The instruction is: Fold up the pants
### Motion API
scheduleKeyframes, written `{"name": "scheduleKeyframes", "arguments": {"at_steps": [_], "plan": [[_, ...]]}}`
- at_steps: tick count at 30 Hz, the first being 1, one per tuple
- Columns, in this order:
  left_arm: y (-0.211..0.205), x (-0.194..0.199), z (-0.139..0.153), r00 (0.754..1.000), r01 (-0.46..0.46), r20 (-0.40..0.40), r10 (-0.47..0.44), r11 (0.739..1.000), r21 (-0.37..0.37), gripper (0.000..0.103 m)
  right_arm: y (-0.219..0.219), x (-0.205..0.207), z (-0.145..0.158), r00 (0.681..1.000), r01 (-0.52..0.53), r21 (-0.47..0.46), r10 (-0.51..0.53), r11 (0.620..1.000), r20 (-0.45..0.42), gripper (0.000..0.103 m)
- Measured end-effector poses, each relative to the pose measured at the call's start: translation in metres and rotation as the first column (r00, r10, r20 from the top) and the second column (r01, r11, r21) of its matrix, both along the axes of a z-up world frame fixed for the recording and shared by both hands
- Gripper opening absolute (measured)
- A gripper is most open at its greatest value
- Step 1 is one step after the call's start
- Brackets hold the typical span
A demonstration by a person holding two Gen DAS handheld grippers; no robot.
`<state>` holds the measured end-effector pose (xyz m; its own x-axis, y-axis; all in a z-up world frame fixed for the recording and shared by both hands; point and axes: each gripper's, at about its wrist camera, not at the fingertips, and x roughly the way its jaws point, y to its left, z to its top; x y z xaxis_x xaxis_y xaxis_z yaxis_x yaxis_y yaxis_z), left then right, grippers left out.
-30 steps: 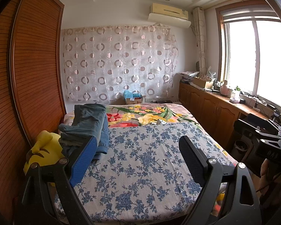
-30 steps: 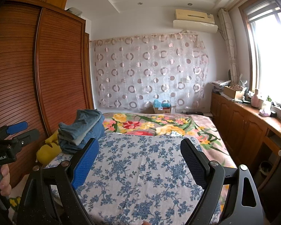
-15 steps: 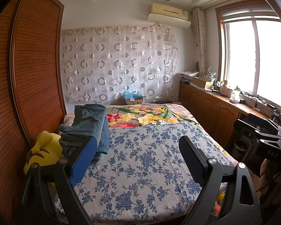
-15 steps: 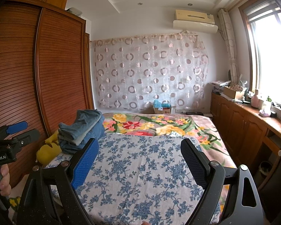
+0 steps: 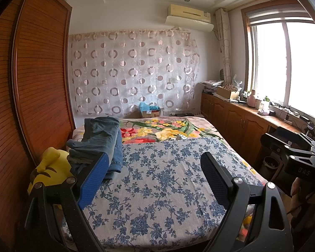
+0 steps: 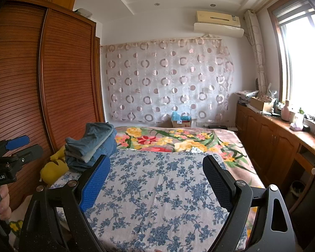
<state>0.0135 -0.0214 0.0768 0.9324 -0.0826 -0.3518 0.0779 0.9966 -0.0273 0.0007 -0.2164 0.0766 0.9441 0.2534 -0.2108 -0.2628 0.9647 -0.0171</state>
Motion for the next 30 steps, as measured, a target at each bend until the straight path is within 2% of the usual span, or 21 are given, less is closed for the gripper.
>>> {"name": "scheduleKeyframes", "arguments": {"at_steps": [30], "plan": [[0.0006, 0.0000, -0.0013, 1.000, -0.001, 0.000, 0.001, 1.000, 0.001, 0.089, -0.0005, -0.0015, -0.0003, 1.000, 0.004, 0.002, -0.004, 1.000, -0.002, 0.091]]}}
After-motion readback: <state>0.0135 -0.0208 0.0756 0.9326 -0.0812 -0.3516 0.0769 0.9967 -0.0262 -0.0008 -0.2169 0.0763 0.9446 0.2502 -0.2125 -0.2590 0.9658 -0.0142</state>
